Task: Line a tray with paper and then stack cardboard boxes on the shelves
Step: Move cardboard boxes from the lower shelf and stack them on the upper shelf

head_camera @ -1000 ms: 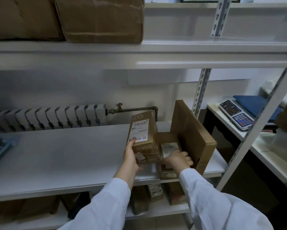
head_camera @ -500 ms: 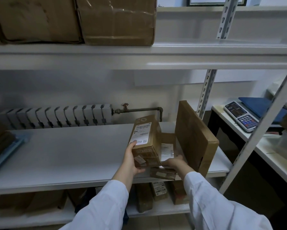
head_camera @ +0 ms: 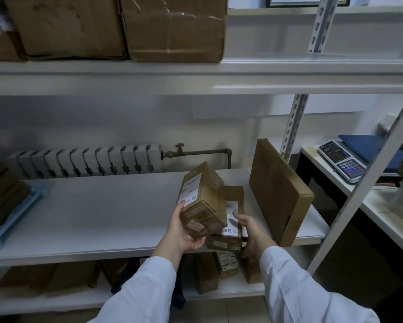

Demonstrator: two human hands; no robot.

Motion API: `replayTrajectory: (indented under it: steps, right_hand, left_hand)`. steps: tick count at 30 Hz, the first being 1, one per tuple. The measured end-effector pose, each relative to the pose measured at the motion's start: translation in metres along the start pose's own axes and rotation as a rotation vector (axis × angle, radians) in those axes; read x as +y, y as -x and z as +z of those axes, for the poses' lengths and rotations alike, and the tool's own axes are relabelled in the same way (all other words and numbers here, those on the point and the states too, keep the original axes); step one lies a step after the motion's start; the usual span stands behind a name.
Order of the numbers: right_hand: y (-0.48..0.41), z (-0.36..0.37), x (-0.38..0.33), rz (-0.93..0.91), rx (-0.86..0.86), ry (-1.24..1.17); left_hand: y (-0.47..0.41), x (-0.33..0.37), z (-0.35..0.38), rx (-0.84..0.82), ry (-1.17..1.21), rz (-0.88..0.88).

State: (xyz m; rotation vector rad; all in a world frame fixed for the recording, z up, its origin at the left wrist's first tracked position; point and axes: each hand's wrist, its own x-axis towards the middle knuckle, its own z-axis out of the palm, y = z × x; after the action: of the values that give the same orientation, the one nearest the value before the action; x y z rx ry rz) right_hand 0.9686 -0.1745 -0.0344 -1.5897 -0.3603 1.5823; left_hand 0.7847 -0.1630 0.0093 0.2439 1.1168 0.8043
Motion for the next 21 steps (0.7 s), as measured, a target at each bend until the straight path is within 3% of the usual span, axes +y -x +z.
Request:
replayTrajectory:
  steps: [7, 16, 21]
  right_hand:
    - [0.002, 0.008, 0.011, -0.015, -0.032, 0.053]
    - [0.022, 0.033, 0.005, -0.135, 0.137, 0.051]
    - [-0.084, 0.003, 0.011, -0.175, 0.181, 0.181]
  left_hand:
    - [0.007, -0.002, -0.017, 0.004, 0.074, -0.03]
    - [0.026, -0.003, -0.026, -0.014, 0.074, 0.008]
    - [0.047, 0.006, -0.035, -0.098, 0.099, 0.063]
